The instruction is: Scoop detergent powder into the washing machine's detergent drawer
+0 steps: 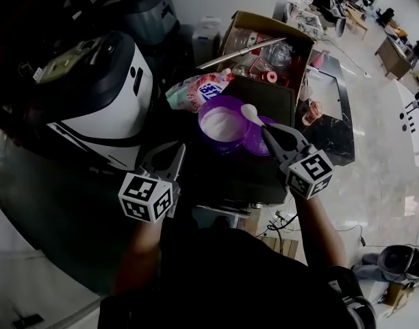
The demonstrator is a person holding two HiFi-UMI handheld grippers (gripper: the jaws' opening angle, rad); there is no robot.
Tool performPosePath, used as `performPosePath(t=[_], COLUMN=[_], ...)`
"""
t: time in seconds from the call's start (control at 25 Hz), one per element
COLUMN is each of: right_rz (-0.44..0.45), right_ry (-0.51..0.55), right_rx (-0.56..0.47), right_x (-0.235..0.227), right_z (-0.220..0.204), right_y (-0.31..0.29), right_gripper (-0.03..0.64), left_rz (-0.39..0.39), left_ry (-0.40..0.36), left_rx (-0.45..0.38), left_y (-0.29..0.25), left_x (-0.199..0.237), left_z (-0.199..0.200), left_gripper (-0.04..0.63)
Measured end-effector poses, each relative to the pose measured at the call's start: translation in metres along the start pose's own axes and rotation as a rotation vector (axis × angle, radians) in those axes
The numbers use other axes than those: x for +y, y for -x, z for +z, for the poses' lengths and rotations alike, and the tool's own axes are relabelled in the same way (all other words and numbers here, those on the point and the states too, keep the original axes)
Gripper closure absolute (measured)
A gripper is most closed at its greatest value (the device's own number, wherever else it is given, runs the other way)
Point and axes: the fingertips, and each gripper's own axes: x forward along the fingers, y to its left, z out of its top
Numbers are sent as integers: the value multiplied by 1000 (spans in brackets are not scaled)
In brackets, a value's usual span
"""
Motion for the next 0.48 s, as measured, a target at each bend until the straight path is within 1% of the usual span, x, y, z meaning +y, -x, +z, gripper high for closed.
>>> performPosePath(t=[0.2, 0.32, 0.48], right_rz=[41, 56, 62], right_ry=[86, 138, 242], right_rx=[56, 105, 191], right_x=[-2, -2, -4], right_z=[8, 1, -9], right_y=[-16, -29, -46], right_gripper=[597, 597, 597], left_rz=[8, 2, -3], left_ry=[5, 9, 25], left_rx=[-24, -28, -22], left_y=[-5, -7, -8], left_x=[10, 13, 24], left_z=[14, 15, 10], left_gripper=[588, 588, 588])
